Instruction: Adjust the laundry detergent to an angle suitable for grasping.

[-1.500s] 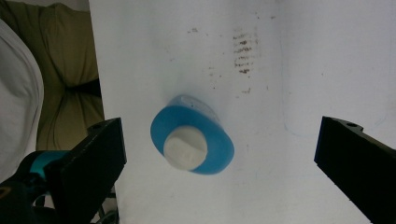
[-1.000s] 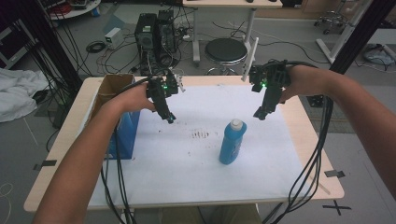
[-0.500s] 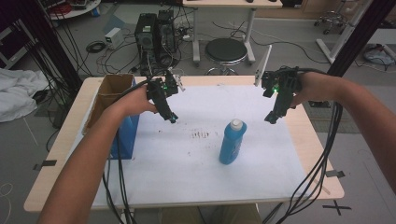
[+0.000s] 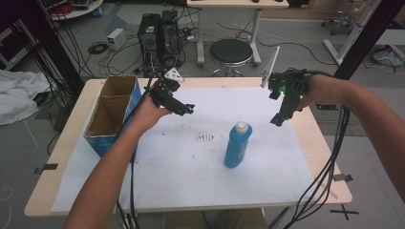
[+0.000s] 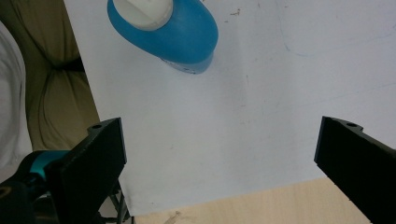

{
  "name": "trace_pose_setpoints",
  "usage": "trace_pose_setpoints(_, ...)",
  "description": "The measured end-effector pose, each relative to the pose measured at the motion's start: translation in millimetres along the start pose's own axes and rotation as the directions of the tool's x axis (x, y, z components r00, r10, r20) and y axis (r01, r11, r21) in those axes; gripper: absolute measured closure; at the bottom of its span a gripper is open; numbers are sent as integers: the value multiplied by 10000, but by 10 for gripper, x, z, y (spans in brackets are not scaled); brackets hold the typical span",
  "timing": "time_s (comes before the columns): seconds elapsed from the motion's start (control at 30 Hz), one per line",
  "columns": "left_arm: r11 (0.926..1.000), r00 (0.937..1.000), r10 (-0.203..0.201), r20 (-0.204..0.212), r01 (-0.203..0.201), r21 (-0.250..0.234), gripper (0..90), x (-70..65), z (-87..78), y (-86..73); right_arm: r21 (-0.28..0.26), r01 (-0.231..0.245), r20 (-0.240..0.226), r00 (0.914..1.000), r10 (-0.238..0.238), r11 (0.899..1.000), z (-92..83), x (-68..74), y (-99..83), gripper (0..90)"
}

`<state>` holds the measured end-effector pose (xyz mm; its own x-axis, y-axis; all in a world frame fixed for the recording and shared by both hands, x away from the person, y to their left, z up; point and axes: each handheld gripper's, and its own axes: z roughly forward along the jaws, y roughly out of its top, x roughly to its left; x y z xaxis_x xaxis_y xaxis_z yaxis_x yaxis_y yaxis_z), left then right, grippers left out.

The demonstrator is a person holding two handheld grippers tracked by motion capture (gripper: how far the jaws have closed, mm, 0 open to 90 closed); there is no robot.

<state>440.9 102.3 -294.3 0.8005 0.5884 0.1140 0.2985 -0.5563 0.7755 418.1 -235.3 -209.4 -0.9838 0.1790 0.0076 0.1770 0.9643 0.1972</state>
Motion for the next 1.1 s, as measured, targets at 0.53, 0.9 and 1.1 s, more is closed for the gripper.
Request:
trace_pose_setpoints(0.53,9601,9883,-1103,-1051,786,-2684,56,-131,26,-151,-23,93,-79,9999,-93,10000,18,-11,33,12)
trace_pose_setpoints(0.9,9062,9646,-2111,-1583,1324,-4016,56,-206,43,-291,-41,77,-83,9999,-77,10000,20,-11,39,11)
trace_pose_setpoints(1.1,8850,9539,-2439,-1750,1451,-4425,56,-296,46,-355,-79,160,-96,9998,-160,9998,23,-15,47,12)
